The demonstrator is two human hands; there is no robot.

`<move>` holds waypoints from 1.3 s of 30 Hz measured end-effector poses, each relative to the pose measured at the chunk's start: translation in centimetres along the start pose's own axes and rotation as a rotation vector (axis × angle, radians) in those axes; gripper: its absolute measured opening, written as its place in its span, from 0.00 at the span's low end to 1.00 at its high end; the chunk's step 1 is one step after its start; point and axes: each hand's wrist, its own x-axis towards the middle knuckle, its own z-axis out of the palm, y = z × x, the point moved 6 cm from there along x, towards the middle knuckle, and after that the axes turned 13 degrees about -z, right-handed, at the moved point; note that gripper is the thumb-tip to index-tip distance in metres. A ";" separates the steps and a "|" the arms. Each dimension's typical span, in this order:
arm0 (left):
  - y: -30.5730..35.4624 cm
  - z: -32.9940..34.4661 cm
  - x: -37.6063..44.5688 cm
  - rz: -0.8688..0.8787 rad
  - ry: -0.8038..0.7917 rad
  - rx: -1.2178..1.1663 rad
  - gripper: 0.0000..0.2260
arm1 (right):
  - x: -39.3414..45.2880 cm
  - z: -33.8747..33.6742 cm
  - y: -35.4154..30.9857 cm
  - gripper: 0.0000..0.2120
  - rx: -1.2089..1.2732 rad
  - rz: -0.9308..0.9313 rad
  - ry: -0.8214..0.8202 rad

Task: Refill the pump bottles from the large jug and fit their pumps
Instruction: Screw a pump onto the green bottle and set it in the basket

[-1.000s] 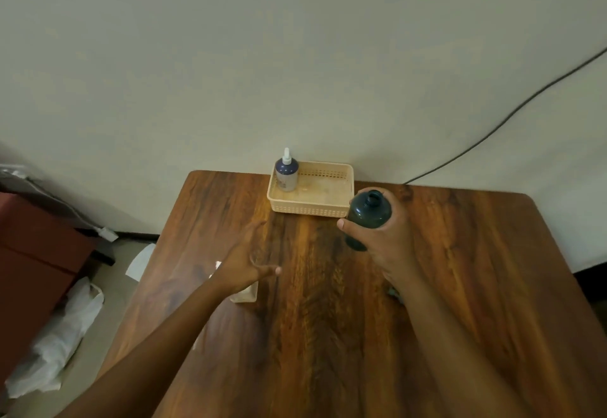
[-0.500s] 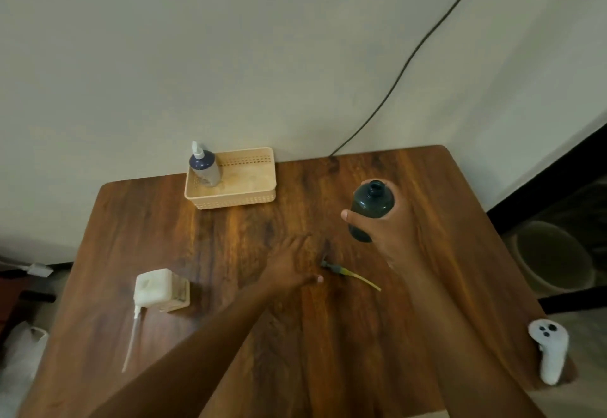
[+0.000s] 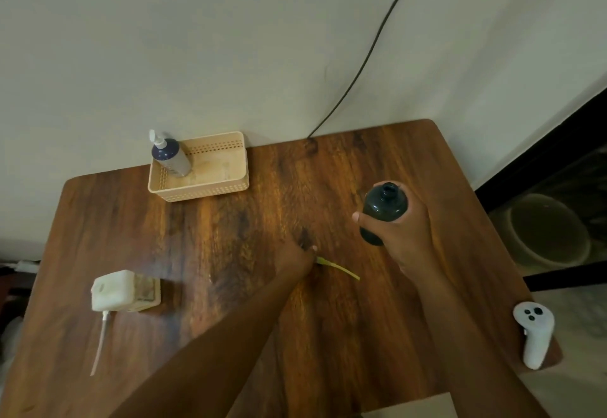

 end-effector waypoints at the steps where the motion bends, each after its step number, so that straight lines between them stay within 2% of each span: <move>1: 0.3 0.1 0.2 -0.030 0.034 0.010 0.23 | 0.0 -0.1 0.2 0.32 -0.004 0.001 0.001; 4: 0.9 0.6 0.5 -0.085 0.093 0.008 0.20 | 0.1 -0.3 0.9 0.31 -0.007 0.008 -0.002; 9: 1.8 1.2 1.2 -0.085 0.085 0.028 0.12 | -0.2 -0.4 1.8 0.32 -0.011 0.027 -0.007; 18: 2.1 -3.8 1.1 0.061 0.100 -0.060 0.07 | -0.6 2.2 0.1 0.30 0.016 0.034 -0.063; 20: 2.6 -6.3 0.6 0.137 0.127 -0.081 0.02 | -0.4 3.5 -0.9 0.30 0.030 0.021 -0.086; 23: 3.4 -11.2 -0.3 0.255 0.220 -0.112 0.11 | 0.0 5.9 -2.5 0.32 0.044 0.006 -0.136; 27: 3.9 -18.9 -2.2 0.363 0.268 -0.180 0.13 | 0.5 9.7 -5.6 0.31 0.052 -0.057 -0.190; 34: 5.3 -33.0 -8.0 0.547 0.373 -0.263 0.08 | 1.3 16.8 -12.8 0.32 0.053 -0.137 -0.243; 39: 6.8 -42.0 -14.0 0.709 0.468 -0.204 0.08 | 2.0 20.4 -18.0 0.32 0.077 -0.208 -0.253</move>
